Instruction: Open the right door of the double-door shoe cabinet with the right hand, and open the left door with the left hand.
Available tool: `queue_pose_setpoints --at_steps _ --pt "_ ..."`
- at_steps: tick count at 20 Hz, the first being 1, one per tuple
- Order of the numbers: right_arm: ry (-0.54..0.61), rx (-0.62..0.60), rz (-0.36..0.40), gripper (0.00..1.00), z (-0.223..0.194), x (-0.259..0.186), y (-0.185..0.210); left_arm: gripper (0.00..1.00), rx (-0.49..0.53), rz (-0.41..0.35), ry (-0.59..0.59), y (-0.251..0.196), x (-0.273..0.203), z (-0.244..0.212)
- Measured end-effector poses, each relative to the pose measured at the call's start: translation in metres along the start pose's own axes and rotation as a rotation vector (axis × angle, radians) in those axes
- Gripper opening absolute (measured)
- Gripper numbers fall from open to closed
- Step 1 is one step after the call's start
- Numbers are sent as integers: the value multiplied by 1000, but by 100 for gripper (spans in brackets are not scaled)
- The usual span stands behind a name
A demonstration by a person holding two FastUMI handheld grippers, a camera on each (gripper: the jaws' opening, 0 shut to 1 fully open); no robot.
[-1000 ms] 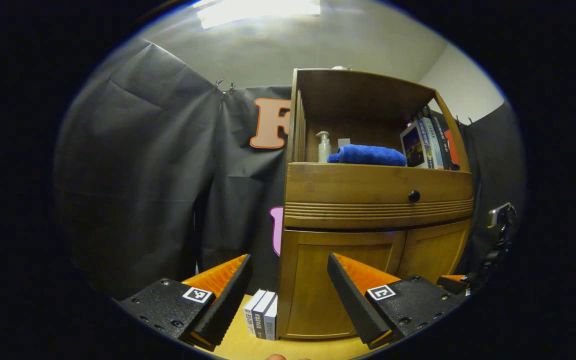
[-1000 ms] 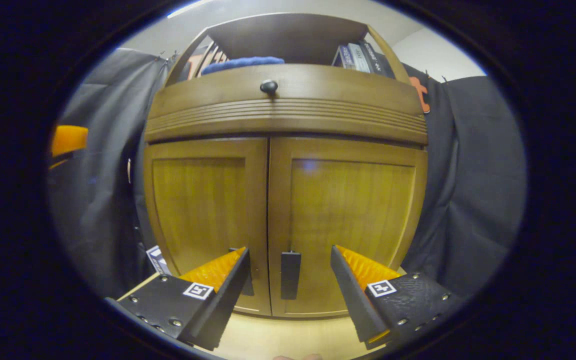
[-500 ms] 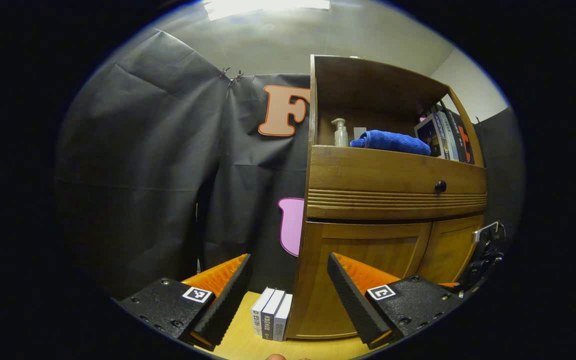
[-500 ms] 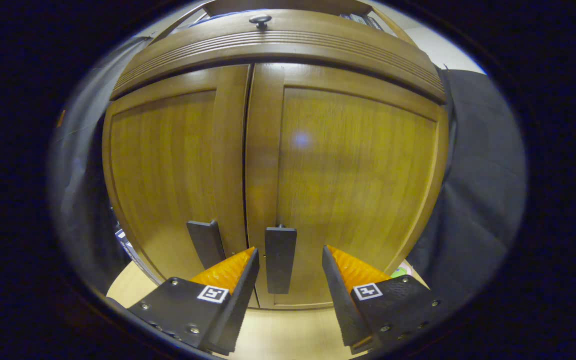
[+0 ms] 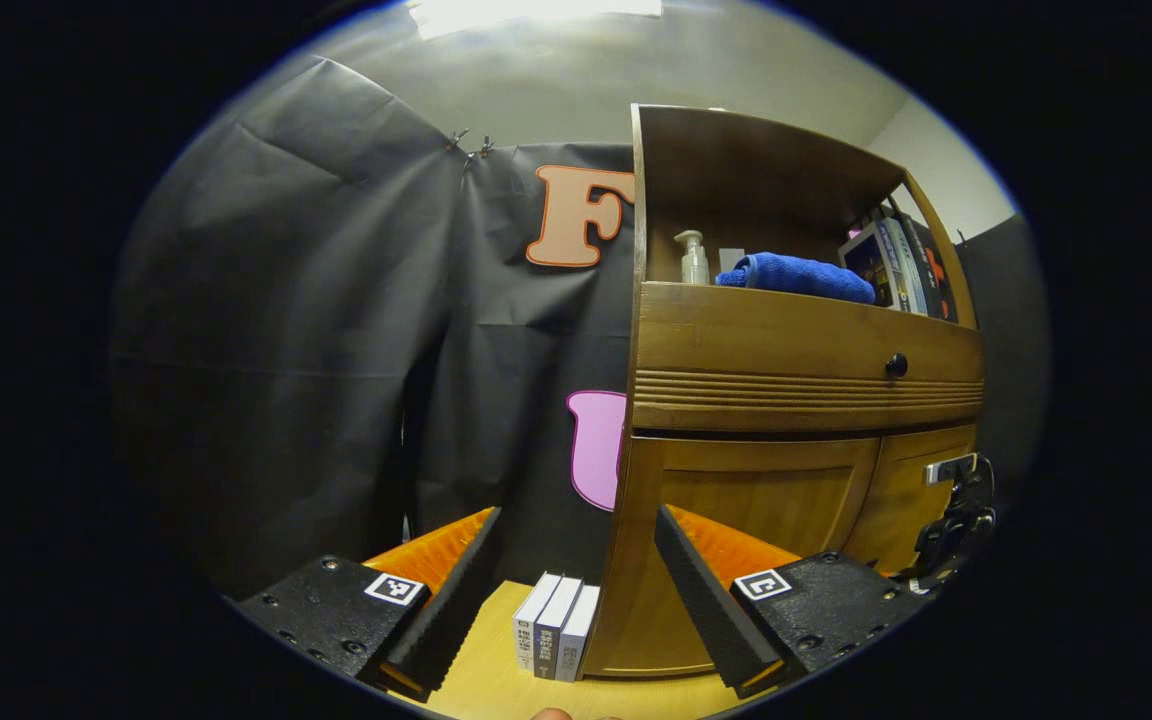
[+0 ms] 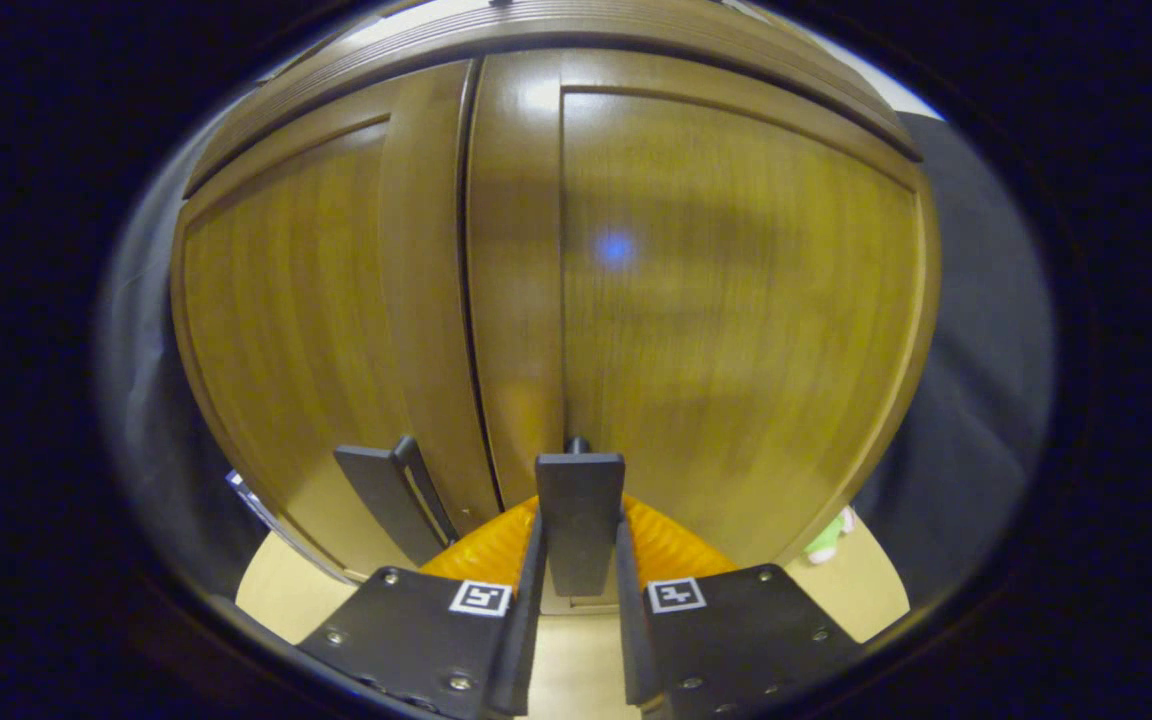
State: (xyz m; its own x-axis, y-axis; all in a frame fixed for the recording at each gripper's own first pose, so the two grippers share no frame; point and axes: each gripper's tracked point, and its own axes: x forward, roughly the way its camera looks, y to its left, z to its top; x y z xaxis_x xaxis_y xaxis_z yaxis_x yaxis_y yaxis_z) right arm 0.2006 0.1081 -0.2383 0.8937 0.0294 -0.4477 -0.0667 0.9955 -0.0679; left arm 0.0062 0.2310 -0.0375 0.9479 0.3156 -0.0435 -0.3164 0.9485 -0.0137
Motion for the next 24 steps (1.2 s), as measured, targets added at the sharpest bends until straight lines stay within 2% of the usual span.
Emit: queue_pose_setpoints --at_steps 3,4,6,12,18,19,24 --pt "-23 8 -23 32 6 -1 -2 97 -4 1 10 1 -2 -3" --pt "-24 22 -39 28 3 -3 -2 97 -2 1 14 2 -3 -6" --pt "-41 16 -62 27 3 -6 -4 97 3 6 14 5 -4 -5" --pt "-46 31 -67 27 0 -14 -7 97 17 -4 17 5 -6 -4" --pt "-57 43 -88 27 4 -24 -10 97 21 -58 9 -14 -8 -2" --pt "-56 50 -85 23 3 -16 -10 97 25 -66 8 -18 -8 -2" --pt "-51 54 -120 24 1 -17 -12 97 37 -116 12 -38 -12 -4"
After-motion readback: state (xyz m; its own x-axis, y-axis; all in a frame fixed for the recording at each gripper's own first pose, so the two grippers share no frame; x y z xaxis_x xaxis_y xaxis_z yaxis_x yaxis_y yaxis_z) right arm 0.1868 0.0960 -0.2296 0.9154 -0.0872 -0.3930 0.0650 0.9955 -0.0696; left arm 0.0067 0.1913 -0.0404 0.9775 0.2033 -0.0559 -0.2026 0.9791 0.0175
